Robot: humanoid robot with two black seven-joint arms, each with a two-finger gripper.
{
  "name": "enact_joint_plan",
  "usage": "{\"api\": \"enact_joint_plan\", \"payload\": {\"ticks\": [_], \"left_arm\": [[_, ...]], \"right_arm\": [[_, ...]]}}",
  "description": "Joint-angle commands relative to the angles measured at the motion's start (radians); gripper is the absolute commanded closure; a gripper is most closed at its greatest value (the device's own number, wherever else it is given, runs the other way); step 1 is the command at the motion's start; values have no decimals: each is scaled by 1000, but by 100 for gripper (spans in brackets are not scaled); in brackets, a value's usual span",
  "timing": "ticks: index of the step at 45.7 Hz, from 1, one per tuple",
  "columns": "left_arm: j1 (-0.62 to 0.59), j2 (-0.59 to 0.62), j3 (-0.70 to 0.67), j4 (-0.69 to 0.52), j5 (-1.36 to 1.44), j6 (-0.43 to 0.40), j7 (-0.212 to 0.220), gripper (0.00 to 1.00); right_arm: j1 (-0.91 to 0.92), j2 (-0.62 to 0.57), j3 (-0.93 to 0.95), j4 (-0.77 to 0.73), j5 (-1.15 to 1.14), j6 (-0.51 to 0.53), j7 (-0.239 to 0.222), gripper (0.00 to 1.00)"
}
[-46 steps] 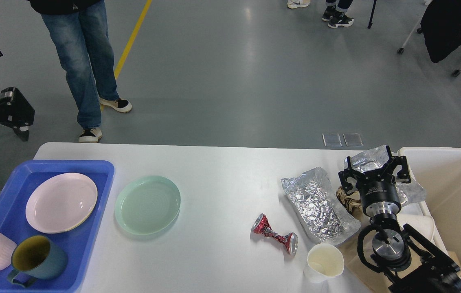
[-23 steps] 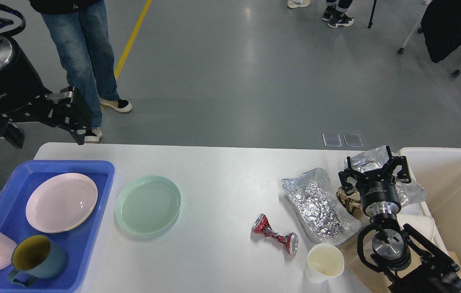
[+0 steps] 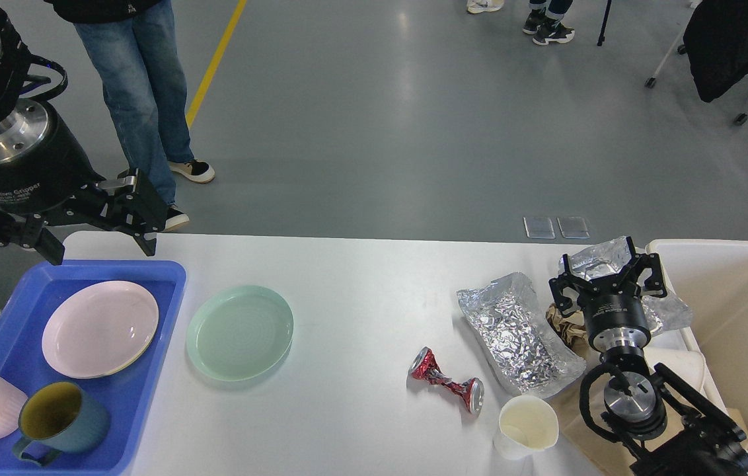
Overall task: Tidy desktop
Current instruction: 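Raise the left gripper and move it over the pale green plate, then lower the left gripper and grip the pale green plate's edge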
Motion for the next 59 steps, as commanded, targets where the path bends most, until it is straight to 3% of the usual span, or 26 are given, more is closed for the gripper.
{"api": "enact_joint_plan", "payload": {"ticks": [1, 7, 15, 21, 24, 30, 33, 39, 43, 47, 59], "left_arm": [[46, 44, -4, 14, -32, 22, -3, 6], [126, 79, 12, 20, -178, 151, -3, 11], [320, 107, -10, 23, -338, 358, -2, 12], [435, 111, -71, 25, -476, 539, 24, 13], [483, 116, -112, 25, -526, 582, 79, 13], [570, 190, -247, 46, -559, 620, 255, 12], [641, 204, -316, 71, -551, 662, 294, 12], [776, 216, -367, 124, -542, 700, 280, 9], [871, 211, -392, 193, -516, 726, 179, 9], [939, 207, -441, 213, -517, 787, 130, 10], [1063, 200, -570, 261, -517, 939, 119, 12]], "right_arm": [[0, 0, 0, 1, 0, 0, 0, 0], [-1, 0, 0, 1, 0, 0, 0, 0], [0, 0, 0, 1, 0, 0, 0, 0], [-1, 0, 0, 1, 0, 0, 0, 0], [0, 0, 0, 1, 0, 0, 0, 0], [-1, 0, 0, 1, 0, 0, 0, 0], [0, 0, 0, 1, 0, 0, 0, 0], [-1, 0, 0, 1, 0, 0, 0, 0], [-1, 0, 0, -1, 0, 0, 0, 0], [-1, 0, 0, -1, 0, 0, 0, 0], [-1, 0, 0, -1, 0, 0, 0, 0]]}}
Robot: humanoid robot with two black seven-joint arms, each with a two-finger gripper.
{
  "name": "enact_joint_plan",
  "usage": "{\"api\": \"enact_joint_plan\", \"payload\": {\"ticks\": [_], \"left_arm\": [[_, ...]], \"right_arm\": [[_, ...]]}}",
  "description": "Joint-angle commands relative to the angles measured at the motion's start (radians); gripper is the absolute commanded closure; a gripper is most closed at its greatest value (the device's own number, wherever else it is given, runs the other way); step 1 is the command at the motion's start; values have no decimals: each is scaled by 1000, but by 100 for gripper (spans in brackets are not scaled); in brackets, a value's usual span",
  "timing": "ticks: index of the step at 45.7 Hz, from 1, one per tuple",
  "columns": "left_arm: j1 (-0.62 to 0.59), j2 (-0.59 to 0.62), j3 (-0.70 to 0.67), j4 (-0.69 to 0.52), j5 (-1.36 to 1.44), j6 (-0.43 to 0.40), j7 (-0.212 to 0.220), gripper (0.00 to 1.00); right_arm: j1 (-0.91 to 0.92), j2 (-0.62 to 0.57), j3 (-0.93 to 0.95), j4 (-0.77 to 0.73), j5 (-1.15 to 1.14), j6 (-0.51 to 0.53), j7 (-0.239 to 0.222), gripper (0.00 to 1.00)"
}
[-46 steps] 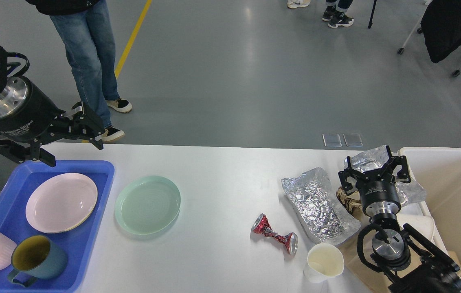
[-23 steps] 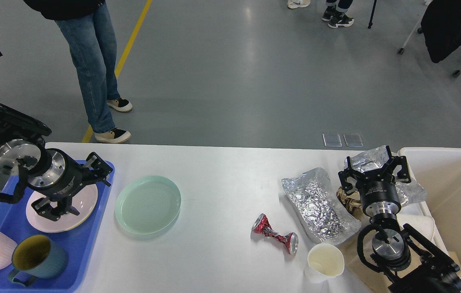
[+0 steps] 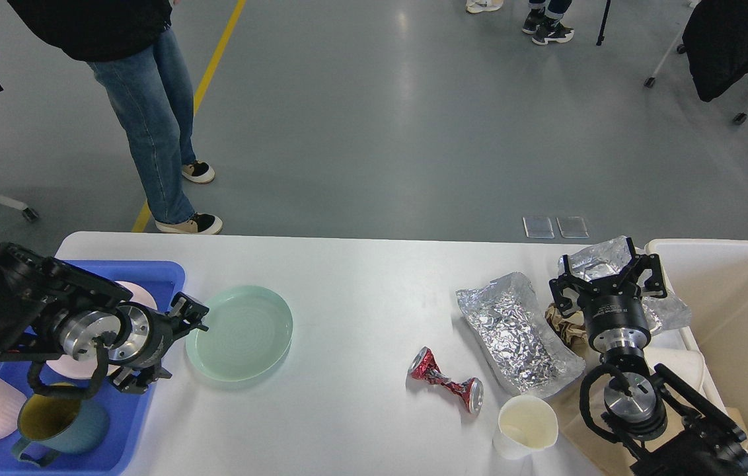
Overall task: Tidy desktop
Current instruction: 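Lower the left gripper and grip the pale green plate's edge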
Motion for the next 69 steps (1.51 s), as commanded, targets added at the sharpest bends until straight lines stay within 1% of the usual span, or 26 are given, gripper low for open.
{"api": "enact_joint_plan", "payload": {"ticks": [1, 6, 11, 19, 26, 32, 37, 45, 55, 69], "left_arm": [[68, -3, -49, 47, -1, 47, 2, 12], [116, -9, -89, 80, 0, 42, 5, 12], [147, -14, -95, 107, 0, 41, 7, 12], [185, -23, -130, 121, 2, 42, -4, 13], [210, -32, -153, 147, 2, 41, -3, 23], [233, -31, -172, 173, 2, 39, 5, 30], [246, -31, -173, 191, 2, 39, 5, 37], [256, -32, -175, 202, 0, 39, 5, 54], [266, -32, -189, 207, 0, 39, 1, 68], [289, -43, -190, 224, 0, 41, -1, 70]], "right_arm": [[2, 0, 1, 0, 0, 0, 0, 0], [2, 0, 0, 0, 0, 0, 0, 0], [2, 0, 0, 2, 0, 0, 0, 0], [2, 0, 0, 2, 0, 0, 0, 0], [2, 0, 0, 2, 0, 0, 0, 0], [2, 0, 0, 2, 0, 0, 0, 0], [2, 0, 0, 2, 0, 0, 0, 0], [2, 0, 0, 2, 0, 0, 0, 0], [2, 0, 0, 0, 0, 0, 0, 0], [2, 0, 0, 2, 0, 0, 0, 0]]}}
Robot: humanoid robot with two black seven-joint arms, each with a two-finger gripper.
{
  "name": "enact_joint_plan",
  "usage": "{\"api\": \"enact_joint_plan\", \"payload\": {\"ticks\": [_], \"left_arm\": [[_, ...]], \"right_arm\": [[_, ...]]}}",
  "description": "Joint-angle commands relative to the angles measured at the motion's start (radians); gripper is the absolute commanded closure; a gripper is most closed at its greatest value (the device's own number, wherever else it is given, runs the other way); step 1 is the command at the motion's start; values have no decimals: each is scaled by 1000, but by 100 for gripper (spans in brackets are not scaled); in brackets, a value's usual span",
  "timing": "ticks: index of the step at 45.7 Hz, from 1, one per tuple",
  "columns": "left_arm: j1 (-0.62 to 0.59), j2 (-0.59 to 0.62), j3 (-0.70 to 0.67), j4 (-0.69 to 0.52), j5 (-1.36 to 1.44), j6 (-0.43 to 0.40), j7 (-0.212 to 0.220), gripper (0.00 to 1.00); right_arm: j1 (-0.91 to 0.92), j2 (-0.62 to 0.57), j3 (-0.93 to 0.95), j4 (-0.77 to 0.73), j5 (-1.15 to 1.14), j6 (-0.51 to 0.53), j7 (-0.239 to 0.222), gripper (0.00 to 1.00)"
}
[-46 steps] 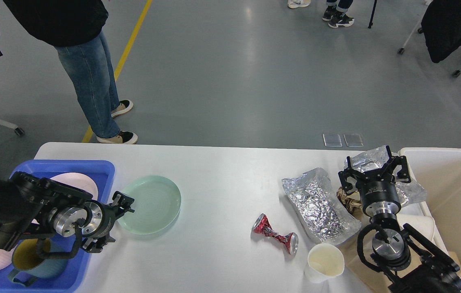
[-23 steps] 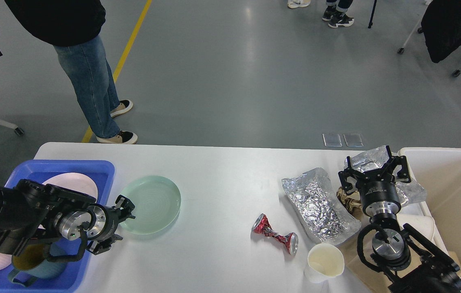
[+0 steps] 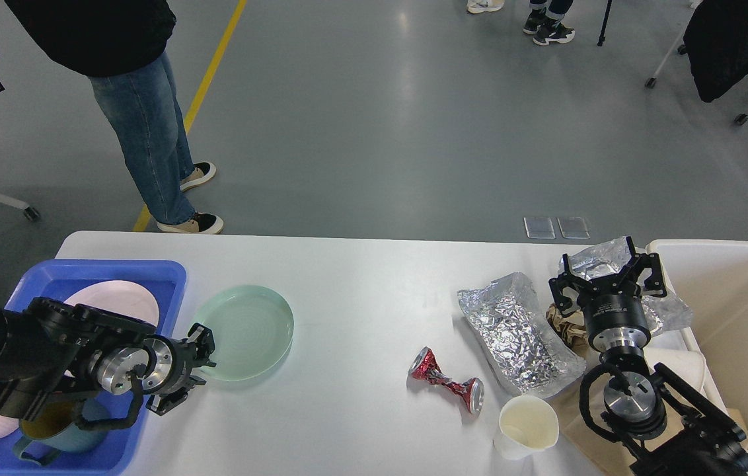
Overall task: Tidy desktop
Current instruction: 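Lower the left gripper and grip the pale green plate's edge, then lift the pale green plate and swing it over the blue tray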
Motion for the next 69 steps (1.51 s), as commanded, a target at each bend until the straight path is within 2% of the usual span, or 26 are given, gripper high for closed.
{"api": "enact_joint_plan", "payload": {"ticks": [1, 8, 12, 22, 34, 53, 60, 69], "left_arm": [[15, -10, -1, 8, 0, 2, 0, 71], [15, -12, -1, 13, 0, 0, -1, 79], [16, -12, -1, 14, 0, 0, -3, 80], [18, -13, -8, 19, 0, -2, -3, 92], [23, -15, -9, 19, 0, -2, -3, 99], [6, -12, -8, -13, 0, -3, 0, 100], [-68, 14, 23, -71, 0, -31, 6, 100], [-292, 71, 146, -234, 5, -83, 3, 100]], "right_arm": [[0, 0, 2, 1, 0, 0, 0, 0], [0, 0, 0, -1, 0, 0, 0, 0], [0, 0, 0, 1, 0, 0, 0, 0], [0, 0, 0, 1, 0, 0, 0, 0], [0, 0, 2, 1, 0, 0, 0, 0], [0, 0, 0, 1, 0, 0, 0, 0], [0, 0, 2, -1, 0, 0, 0, 0], [0, 0, 0, -1, 0, 0, 0, 0]]}}
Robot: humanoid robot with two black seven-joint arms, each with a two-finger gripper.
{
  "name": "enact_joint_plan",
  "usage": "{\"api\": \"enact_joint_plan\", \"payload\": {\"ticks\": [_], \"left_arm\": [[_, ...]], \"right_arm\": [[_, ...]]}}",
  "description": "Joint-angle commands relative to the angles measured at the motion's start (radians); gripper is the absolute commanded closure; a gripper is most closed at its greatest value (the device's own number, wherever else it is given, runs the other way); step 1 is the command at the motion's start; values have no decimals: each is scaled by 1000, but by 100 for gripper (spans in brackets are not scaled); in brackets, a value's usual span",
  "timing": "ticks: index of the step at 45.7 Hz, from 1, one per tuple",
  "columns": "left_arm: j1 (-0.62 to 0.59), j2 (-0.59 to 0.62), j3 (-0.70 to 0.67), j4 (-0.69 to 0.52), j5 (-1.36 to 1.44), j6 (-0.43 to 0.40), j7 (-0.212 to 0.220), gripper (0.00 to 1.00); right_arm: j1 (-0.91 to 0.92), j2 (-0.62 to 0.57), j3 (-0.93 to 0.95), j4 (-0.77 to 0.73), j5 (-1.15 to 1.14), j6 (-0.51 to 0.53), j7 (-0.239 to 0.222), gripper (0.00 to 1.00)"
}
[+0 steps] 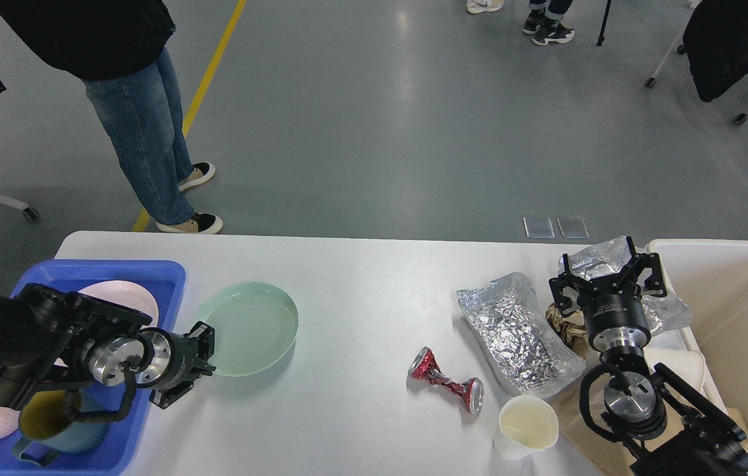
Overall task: Tidy desktop
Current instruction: 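Lift the pale green plate and swing it over the blue tray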
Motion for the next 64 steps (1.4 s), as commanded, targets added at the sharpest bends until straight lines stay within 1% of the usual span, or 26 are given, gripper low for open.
{"api": "enact_joint_plan", "payload": {"ticks": [1, 5, 12, 19, 22, 25, 28, 30, 31, 39, 43, 46, 49, 57, 60, 64], "left_arm": [[-149, 25, 80, -106, 8, -23, -2, 100], [-253, 25, 141, -178, 50, -18, 5, 100], [-442, 16, 239, -321, 84, -20, -6, 100], [-675, 11, 305, -464, 89, -46, 2, 100], [-778, 0, 343, -497, 89, -110, 3, 100], [-876, -9, 406, -501, 89, -228, 3, 100], [-948, -7, 461, -499, 89, -345, -6, 100], [-977, -6, 486, -497, 89, -383, -11, 100], [-985, -4, 494, -497, 89, -386, -12, 100], [-956, 9, 523, -474, 112, -380, -23, 100], [-930, 52, 540, -450, 115, -388, -28, 100], [-892, 103, 554, -404, 135, -392, -20, 100], [-827, 166, 557, -330, 170, -412, -9, 100], [-602, 290, 551, -74, 247, -503, -6, 100], [-528, 322, 545, 22, 248, -518, -5, 100], [-423, 378, 523, 156, 248, -511, 3, 100]], "right_arm": [[0, 0, 0, 0, 0, 0, 0, 0], [0, 0, 0, -2, 0, 0, 0, 0], [0, 0, 0, -2, 0, 0, 0, 0], [-2, 0, 0, -2, 0, 0, 0, 0], [0, 0, 0, -2, 0, 0, 0, 0], [-2, 0, 0, -2, 0, 0, 0, 0], [0, 0, 0, -2, 0, 0, 0, 0], [-2, 0, 0, -2, 0, 0, 0, 0], [-2, 0, 0, -2, 0, 0, 0, 0], [-2, 0, 0, -2, 0, 0, 0, 0], [0, 0, 0, 0, 0, 0, 0, 0], [0, 0, 0, 0, 0, 0, 0, 0], [0, 0, 0, 0, 0, 0, 0, 0], [0, 0, 0, 0, 0, 0, 0, 0], [0, 0, 0, 0, 0, 0, 0, 0], [-2, 0, 0, 0, 0, 0, 0, 0]]}}
